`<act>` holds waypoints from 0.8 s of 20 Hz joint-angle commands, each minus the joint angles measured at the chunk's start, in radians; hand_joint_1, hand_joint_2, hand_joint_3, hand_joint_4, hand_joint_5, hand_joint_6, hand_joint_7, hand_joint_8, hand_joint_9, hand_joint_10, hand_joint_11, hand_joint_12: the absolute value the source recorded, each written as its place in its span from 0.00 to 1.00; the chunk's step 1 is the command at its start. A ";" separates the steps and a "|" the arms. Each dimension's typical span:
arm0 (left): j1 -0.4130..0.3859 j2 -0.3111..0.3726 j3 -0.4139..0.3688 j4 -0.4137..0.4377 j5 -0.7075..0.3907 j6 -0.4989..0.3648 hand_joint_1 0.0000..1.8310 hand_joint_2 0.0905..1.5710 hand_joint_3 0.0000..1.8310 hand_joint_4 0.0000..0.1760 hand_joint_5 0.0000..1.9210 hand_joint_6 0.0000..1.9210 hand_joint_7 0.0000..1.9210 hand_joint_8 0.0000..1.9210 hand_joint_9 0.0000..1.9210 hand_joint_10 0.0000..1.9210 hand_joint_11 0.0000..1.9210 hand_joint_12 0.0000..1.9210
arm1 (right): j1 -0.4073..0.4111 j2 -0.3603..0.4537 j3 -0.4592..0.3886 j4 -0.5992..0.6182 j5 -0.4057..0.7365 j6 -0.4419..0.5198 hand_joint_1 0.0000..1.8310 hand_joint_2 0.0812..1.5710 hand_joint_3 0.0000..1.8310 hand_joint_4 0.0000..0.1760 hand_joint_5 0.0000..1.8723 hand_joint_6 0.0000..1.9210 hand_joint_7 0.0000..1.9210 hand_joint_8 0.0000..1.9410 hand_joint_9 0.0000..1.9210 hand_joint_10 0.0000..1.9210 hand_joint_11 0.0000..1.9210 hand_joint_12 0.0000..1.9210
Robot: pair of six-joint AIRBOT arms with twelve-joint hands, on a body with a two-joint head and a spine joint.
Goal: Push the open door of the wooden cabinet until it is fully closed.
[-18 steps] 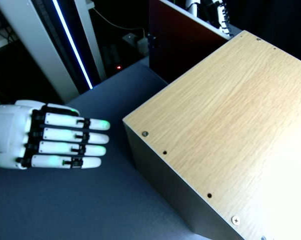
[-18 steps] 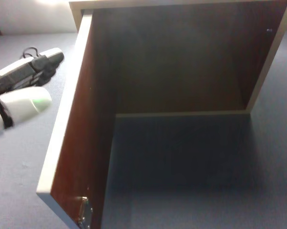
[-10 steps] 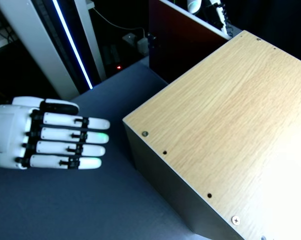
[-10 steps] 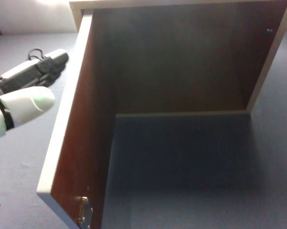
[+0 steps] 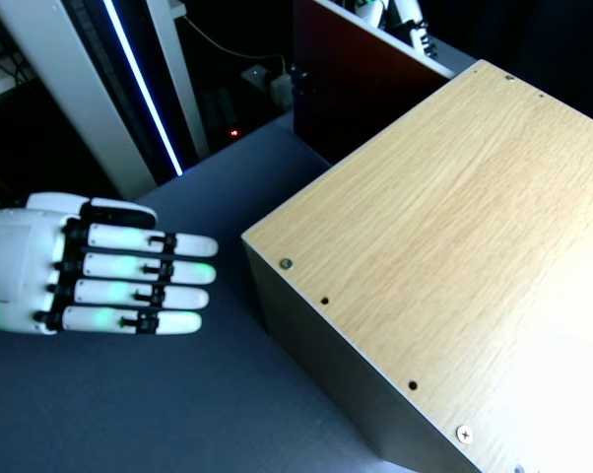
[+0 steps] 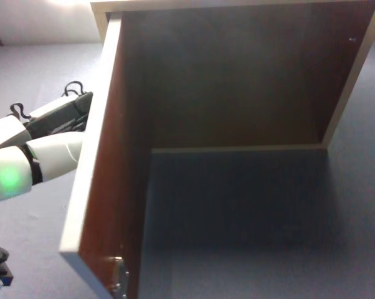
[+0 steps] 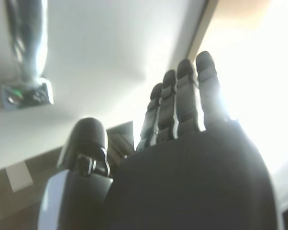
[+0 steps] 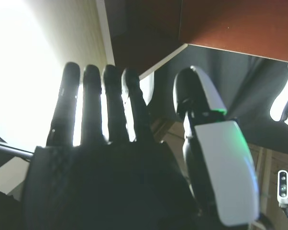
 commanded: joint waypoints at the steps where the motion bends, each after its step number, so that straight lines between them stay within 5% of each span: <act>1: -0.012 -0.002 0.004 -0.001 -0.114 -0.005 0.00 0.92 0.00 0.00 0.03 0.00 0.04 0.00 0.04 0.00 0.03 0.03 | 0.004 -0.001 0.005 0.029 0.123 0.012 0.26 0.86 0.00 0.00 0.14 0.00 0.11 0.00 0.09 0.00 0.00 0.23; 16: -0.112 -0.049 0.036 0.081 -0.056 -0.005 0.00 0.95 0.01 0.00 0.02 0.00 0.03 0.00 0.04 0.00 0.04 0.03 | 0.004 -0.002 0.006 0.028 0.124 0.016 0.30 0.86 0.00 0.00 0.13 0.00 0.11 0.00 0.09 0.00 0.00 0.23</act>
